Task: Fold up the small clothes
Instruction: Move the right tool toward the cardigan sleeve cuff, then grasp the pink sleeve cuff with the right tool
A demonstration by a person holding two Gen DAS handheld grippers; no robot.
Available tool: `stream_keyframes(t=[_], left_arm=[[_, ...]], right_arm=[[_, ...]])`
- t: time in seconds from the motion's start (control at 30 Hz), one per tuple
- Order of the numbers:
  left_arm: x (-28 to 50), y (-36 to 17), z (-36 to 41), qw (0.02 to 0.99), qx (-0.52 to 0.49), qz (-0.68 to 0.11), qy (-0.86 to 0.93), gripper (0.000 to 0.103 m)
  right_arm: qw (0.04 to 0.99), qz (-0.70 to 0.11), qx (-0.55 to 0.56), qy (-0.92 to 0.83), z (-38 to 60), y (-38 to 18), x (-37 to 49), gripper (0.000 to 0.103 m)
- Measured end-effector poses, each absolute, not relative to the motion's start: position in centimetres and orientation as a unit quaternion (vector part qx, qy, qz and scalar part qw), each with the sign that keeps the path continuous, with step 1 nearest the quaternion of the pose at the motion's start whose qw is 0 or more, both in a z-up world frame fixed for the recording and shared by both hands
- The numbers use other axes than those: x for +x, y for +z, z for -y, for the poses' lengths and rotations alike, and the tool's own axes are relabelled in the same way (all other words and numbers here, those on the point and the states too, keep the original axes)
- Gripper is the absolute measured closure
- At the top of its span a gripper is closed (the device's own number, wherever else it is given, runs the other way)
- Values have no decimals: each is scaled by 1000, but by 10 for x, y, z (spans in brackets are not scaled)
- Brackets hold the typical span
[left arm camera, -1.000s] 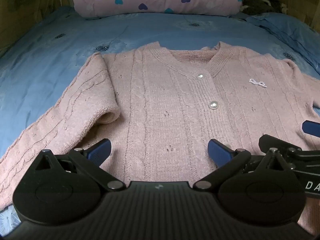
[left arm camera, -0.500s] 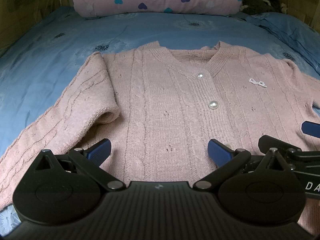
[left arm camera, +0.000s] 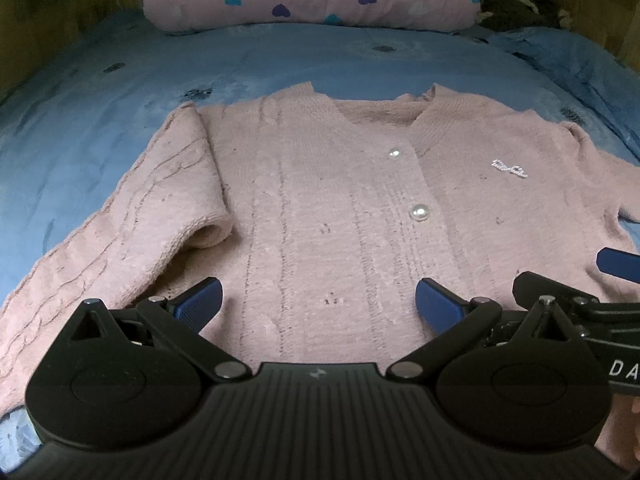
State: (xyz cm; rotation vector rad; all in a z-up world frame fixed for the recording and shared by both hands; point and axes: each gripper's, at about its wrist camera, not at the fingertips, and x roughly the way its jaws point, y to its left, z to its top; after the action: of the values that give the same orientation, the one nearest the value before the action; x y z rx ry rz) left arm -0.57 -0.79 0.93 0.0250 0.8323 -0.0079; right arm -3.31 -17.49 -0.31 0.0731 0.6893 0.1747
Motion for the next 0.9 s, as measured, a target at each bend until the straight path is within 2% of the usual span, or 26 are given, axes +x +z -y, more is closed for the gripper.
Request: stream_keyframes(t=[0.3, 0.47, 0.9], left_arm=[[1, 14, 15, 921, 34, -387, -14, 0], [6, 11, 15, 919, 27, -393, -21, 0], [17, -2, 16, 912, 27, -410, -17, 0]], right_arm=[[949, -307, 45, 50, 207, 2, -33, 0], [938, -342, 47, 17, 242, 13, -27, 0], [928, -343, 58, -135, 375, 15, 10, 0]])
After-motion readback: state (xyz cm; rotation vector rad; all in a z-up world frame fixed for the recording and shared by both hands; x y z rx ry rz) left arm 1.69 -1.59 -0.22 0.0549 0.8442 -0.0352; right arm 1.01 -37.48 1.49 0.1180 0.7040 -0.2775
